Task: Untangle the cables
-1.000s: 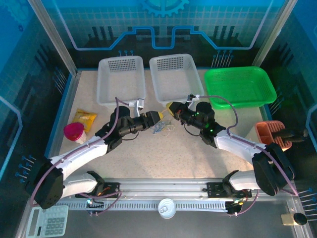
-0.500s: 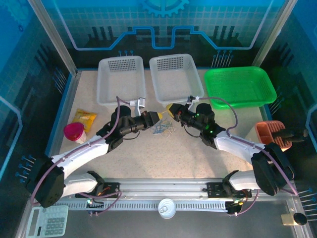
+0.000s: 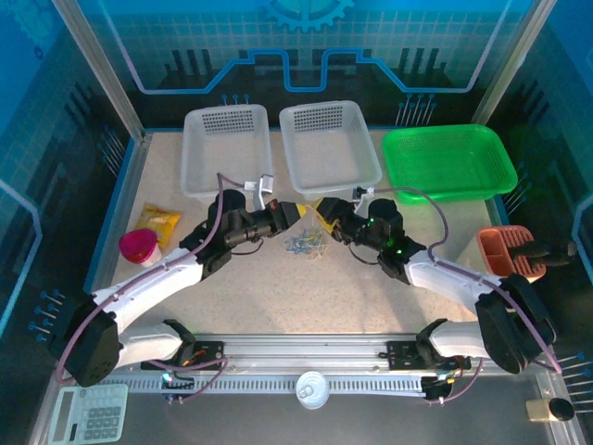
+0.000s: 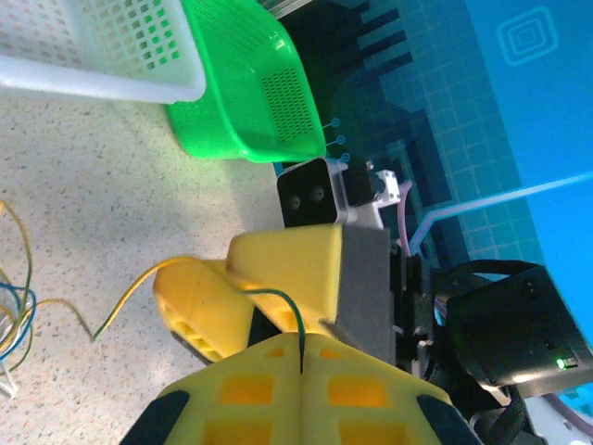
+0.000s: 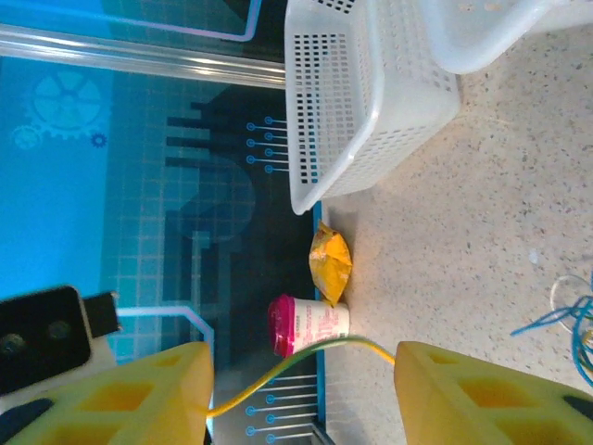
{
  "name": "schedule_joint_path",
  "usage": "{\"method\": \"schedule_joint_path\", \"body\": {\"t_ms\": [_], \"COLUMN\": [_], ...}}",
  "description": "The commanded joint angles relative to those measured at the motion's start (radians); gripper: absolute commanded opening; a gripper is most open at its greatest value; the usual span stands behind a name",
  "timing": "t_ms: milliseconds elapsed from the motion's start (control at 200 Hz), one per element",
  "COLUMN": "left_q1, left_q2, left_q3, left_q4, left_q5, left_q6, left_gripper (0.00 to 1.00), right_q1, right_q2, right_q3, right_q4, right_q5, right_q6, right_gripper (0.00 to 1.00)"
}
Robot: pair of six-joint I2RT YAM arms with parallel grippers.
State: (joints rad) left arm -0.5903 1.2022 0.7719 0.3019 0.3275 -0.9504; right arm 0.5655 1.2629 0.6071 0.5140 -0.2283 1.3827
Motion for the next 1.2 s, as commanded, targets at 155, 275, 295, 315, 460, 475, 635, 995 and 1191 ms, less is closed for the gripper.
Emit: {"method": "schedule_joint_path", "body": {"t_ms": [155, 275, 295, 315, 460, 475, 635, 995, 1191], "left_q1": [-0.008, -0.009, -0.009, -0.008, -0.01, -0.011, -0.014, -0.033, -0.036], "left_q2": [-0.034, -0.008, -0.004, 0.001, 0.029, 0.031, 0.046, 0.077, 0.086], "left_q3": [0.197, 0.286, 0.3, 0.315, 0.423, 0.433, 0.518, 0.632, 0.635], "left_q4": [-0.194, -0.22, -0.223, -0.227, -0.27, -0.276, -0.302, -0.315, -0.299], "left_q5": [0.039, 0.08, 0.085, 0.091, 0.128, 0.131, 0.154, 0.168, 0.169], "left_q6": [0.113, 0.12, 0.121, 0.121, 0.13, 0.132, 0.132, 0.116, 0.104], "left_gripper": [0.0, 0.0, 0.0, 0.0, 0.0, 0.0, 0.0, 0.0, 0.0], "right_q1": [-0.004, -0.001, 0.0, 0.0, 0.007, 0.007, 0.027, 0.109, 0.112], "right_q2": [-0.262, -0.335, -0.342, -0.347, -0.338, -0.333, -0.256, -0.06, -0.005], "right_q3": [0.072, 0.092, 0.094, 0.094, 0.077, 0.074, 0.085, 0.145, 0.096], "right_q4": [-0.534, -0.636, -0.64, -0.638, -0.562, -0.551, -0.438, -0.334, -0.273], "right_q5": [0.167, 0.264, 0.274, 0.28, 0.265, 0.257, 0.205, 0.255, 0.305], "right_q6": [-0.408, -0.559, -0.585, -0.614, -0.775, -0.786, -0.845, -0.864, -0.828], "right_gripper": [0.69, 0.81, 0.83, 0.84, 0.87, 0.87, 0.88, 0.86, 0.79]}}
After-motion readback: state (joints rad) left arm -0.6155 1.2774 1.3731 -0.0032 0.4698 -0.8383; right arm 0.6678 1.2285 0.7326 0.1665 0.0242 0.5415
